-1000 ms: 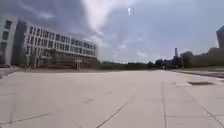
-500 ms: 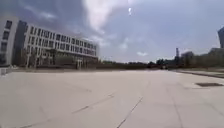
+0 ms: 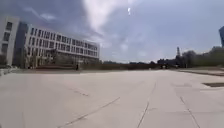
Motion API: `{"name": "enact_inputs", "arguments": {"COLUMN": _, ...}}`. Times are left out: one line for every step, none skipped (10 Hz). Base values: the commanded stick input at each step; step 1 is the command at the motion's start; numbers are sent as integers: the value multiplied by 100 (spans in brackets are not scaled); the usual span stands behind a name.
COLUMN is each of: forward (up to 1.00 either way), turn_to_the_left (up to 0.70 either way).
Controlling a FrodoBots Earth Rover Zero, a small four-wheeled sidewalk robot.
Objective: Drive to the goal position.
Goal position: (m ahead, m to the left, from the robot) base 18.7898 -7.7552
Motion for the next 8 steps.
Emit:
{"name": "enact_inputs", "arguments": {"forward": 70, "turn_to_the_left": -9}}
{"name": "enact_inputs", "arguments": {"forward": 70, "turn_to_the_left": -20}}
{"name": "enact_inputs", "arguments": {"forward": 70, "turn_to_the_left": -32}}
{"name": "enact_inputs", "arguments": {"forward": 70, "turn_to_the_left": -35}}
{"name": "enact_inputs", "arguments": {"forward": 70, "turn_to_the_left": -35}}
{"name": "enact_inputs", "arguments": {"forward": 70, "turn_to_the_left": -35}}
{"name": "enact_inputs", "arguments": {"forward": 70, "turn_to_the_left": -35}}
{"name": "enact_inputs", "arguments": {"forward": 70, "turn_to_the_left": -35}}
